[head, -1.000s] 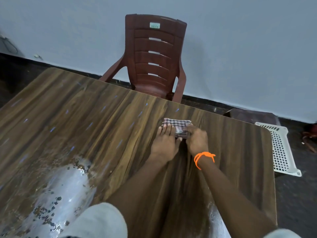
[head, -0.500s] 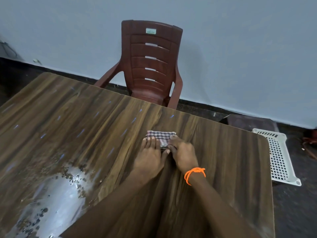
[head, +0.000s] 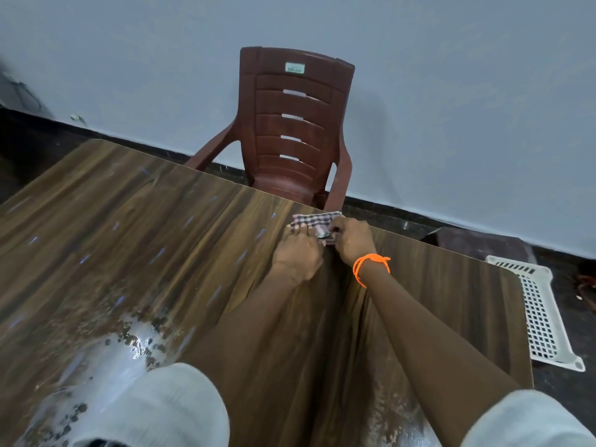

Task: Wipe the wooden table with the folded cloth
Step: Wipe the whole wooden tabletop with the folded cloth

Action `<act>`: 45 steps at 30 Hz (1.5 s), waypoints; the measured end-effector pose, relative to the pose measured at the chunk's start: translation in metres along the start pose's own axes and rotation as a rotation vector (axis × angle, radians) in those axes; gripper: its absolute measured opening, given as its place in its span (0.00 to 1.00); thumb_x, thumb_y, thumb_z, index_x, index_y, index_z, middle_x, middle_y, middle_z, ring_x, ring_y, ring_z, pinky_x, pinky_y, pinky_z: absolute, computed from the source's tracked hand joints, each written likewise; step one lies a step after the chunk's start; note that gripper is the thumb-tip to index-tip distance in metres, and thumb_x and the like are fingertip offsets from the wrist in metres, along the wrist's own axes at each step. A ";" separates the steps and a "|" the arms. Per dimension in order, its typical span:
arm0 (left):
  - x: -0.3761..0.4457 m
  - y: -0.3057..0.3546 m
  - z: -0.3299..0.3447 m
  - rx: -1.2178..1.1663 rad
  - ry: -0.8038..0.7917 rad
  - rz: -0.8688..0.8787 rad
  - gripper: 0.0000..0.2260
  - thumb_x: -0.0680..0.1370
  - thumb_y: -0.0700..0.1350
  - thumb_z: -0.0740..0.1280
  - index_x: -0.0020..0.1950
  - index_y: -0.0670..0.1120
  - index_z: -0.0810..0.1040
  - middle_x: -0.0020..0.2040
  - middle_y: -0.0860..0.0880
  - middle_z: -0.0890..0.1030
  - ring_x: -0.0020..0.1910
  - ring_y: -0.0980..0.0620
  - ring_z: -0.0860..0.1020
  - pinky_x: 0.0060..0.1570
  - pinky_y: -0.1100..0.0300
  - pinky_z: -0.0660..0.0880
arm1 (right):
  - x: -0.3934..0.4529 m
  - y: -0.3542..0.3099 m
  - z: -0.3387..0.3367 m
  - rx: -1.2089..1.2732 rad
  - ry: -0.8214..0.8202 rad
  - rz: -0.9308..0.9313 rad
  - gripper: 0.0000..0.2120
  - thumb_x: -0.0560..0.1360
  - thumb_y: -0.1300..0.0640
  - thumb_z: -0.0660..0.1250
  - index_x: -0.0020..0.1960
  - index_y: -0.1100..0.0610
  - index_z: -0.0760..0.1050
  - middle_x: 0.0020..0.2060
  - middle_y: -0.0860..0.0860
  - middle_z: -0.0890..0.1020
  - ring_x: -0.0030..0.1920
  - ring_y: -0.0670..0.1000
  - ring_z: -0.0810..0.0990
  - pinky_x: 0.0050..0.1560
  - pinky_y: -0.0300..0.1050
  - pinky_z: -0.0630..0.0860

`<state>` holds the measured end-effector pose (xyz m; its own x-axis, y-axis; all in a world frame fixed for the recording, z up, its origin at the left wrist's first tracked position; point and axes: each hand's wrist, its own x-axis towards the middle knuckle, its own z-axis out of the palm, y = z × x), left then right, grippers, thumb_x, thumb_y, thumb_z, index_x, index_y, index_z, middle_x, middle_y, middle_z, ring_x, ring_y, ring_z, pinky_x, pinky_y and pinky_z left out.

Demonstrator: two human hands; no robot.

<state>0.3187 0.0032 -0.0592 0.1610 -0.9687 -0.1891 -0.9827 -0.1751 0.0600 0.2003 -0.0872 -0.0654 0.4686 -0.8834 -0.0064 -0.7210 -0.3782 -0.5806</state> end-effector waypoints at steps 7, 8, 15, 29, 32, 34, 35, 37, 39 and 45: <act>-0.048 -0.020 0.028 -0.076 0.163 -0.007 0.21 0.83 0.52 0.52 0.68 0.44 0.75 0.66 0.44 0.79 0.69 0.45 0.73 0.78 0.49 0.56 | -0.063 -0.011 0.015 0.024 0.036 -0.070 0.13 0.70 0.66 0.64 0.48 0.53 0.80 0.43 0.54 0.84 0.43 0.58 0.82 0.44 0.49 0.79; -0.052 -0.018 0.033 -0.088 0.170 0.015 0.22 0.82 0.52 0.51 0.69 0.44 0.74 0.68 0.44 0.78 0.71 0.46 0.72 0.79 0.49 0.55 | -0.074 -0.010 0.016 0.036 0.080 -0.081 0.14 0.70 0.68 0.64 0.48 0.53 0.81 0.46 0.53 0.84 0.45 0.56 0.82 0.47 0.47 0.79; 0.003 -0.015 0.025 -0.063 0.146 0.088 0.25 0.85 0.52 0.53 0.77 0.39 0.66 0.77 0.39 0.69 0.78 0.43 0.64 0.80 0.47 0.51 | -0.047 -0.020 0.022 0.026 0.262 0.119 0.15 0.69 0.71 0.61 0.46 0.54 0.77 0.45 0.54 0.82 0.42 0.59 0.81 0.41 0.48 0.78; 0.033 -0.117 0.002 -0.117 0.059 0.015 0.25 0.86 0.52 0.53 0.80 0.39 0.60 0.81 0.39 0.61 0.81 0.43 0.57 0.80 0.47 0.47 | 0.042 -0.078 0.061 0.059 0.090 0.025 0.15 0.71 0.69 0.60 0.50 0.57 0.81 0.44 0.60 0.83 0.44 0.62 0.80 0.45 0.50 0.78; 0.012 -0.132 0.009 -0.156 0.085 -0.004 0.26 0.86 0.52 0.54 0.80 0.39 0.60 0.81 0.39 0.61 0.81 0.43 0.57 0.80 0.48 0.46 | 0.027 -0.083 0.071 0.069 0.073 -0.072 0.15 0.71 0.70 0.61 0.51 0.58 0.82 0.47 0.57 0.83 0.47 0.60 0.80 0.47 0.49 0.78; -0.003 -0.135 0.013 -0.190 0.109 0.001 0.26 0.86 0.53 0.56 0.80 0.40 0.62 0.80 0.40 0.63 0.81 0.44 0.58 0.81 0.49 0.46 | 0.009 -0.082 0.075 0.069 0.074 -0.130 0.18 0.69 0.72 0.62 0.52 0.57 0.82 0.50 0.55 0.83 0.48 0.58 0.81 0.49 0.46 0.78; -0.012 -0.133 0.015 -0.205 0.125 0.007 0.27 0.85 0.54 0.56 0.79 0.40 0.63 0.80 0.40 0.64 0.81 0.44 0.58 0.80 0.50 0.46 | 0.000 -0.080 0.076 0.060 0.086 -0.167 0.17 0.69 0.72 0.62 0.51 0.58 0.81 0.51 0.54 0.83 0.49 0.57 0.81 0.49 0.46 0.78; -0.031 -0.124 0.020 -0.235 0.145 0.016 0.27 0.85 0.54 0.59 0.79 0.39 0.64 0.79 0.39 0.65 0.80 0.44 0.60 0.80 0.51 0.45 | -0.020 -0.073 0.074 0.047 0.104 -0.231 0.16 0.68 0.72 0.63 0.49 0.58 0.80 0.50 0.54 0.82 0.49 0.57 0.81 0.48 0.48 0.79; -0.048 -0.111 0.027 -0.234 0.152 0.031 0.29 0.84 0.54 0.60 0.79 0.38 0.63 0.79 0.38 0.65 0.80 0.43 0.60 0.80 0.52 0.44 | -0.035 -0.063 0.069 0.020 0.096 -0.278 0.14 0.69 0.71 0.64 0.50 0.58 0.80 0.51 0.54 0.82 0.52 0.55 0.81 0.51 0.47 0.78; -0.049 -0.080 0.038 -0.196 0.116 0.025 0.33 0.84 0.60 0.54 0.80 0.38 0.59 0.79 0.38 0.64 0.81 0.43 0.58 0.81 0.46 0.48 | -0.043 -0.038 0.051 -0.112 0.071 -0.301 0.17 0.70 0.71 0.65 0.56 0.60 0.80 0.61 0.58 0.79 0.62 0.57 0.77 0.63 0.51 0.74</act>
<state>0.3855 0.0717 -0.0923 0.1569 -0.9850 -0.0720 -0.9519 -0.1703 0.2547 0.2342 -0.0208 -0.0846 0.6351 -0.7431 0.2110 -0.6094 -0.6498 -0.4543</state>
